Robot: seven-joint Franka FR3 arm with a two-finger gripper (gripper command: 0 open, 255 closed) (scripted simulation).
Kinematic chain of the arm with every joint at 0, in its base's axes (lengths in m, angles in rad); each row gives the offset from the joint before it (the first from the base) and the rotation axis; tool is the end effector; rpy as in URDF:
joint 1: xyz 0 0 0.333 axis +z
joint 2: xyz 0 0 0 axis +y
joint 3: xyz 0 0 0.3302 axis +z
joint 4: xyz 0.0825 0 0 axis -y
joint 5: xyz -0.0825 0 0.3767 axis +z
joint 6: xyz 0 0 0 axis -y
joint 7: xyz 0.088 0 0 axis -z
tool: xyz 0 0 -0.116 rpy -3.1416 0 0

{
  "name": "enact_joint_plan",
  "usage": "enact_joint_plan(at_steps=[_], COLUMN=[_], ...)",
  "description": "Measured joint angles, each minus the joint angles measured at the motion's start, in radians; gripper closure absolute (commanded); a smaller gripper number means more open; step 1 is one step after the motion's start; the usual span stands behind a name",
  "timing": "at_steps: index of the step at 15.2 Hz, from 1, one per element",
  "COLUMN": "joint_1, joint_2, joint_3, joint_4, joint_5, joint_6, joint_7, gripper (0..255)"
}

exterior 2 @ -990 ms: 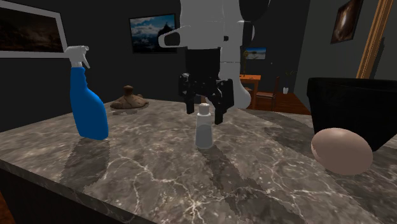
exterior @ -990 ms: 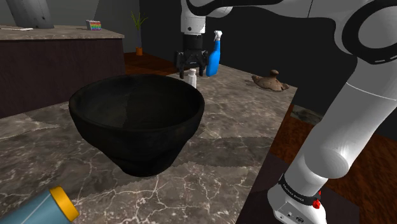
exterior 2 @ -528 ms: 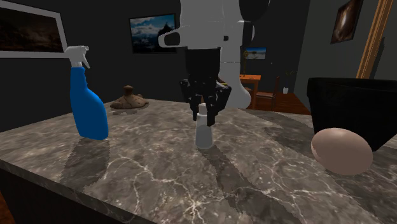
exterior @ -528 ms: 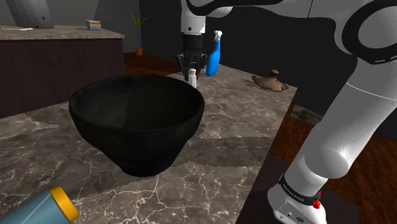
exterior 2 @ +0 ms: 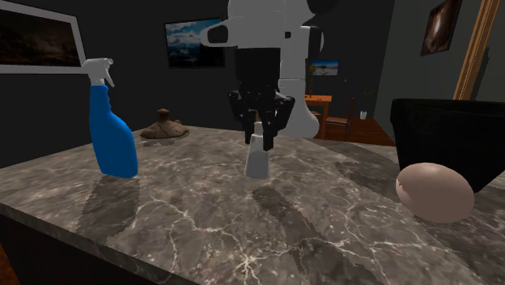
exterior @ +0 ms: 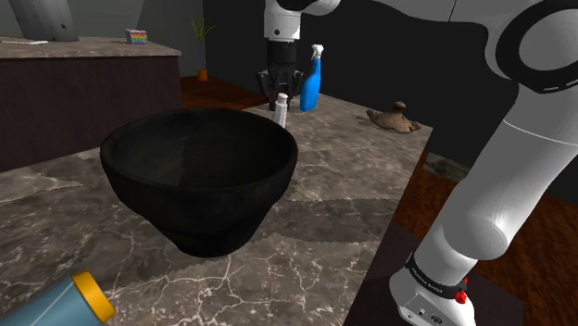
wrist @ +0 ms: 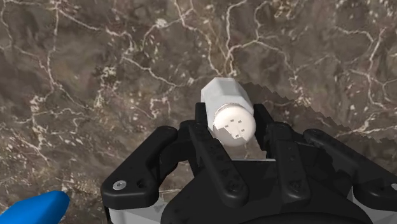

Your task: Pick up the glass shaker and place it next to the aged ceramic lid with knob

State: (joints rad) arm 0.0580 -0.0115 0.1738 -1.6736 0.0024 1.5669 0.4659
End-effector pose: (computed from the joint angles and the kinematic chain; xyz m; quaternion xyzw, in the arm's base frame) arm 0.5234 0.1243 0.5880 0.9920 -0.1168 -0.0449 0.0161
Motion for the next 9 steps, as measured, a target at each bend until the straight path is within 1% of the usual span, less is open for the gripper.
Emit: enact_joint_plan(at_steps=[9], joint_1=[0.002], joint_2=[0.027], joint_3=[0.002], joint_4=[0.154], joint_5=[-0.005], joint_6=[-0.127], joint_7=[0.004], gripper=[255])
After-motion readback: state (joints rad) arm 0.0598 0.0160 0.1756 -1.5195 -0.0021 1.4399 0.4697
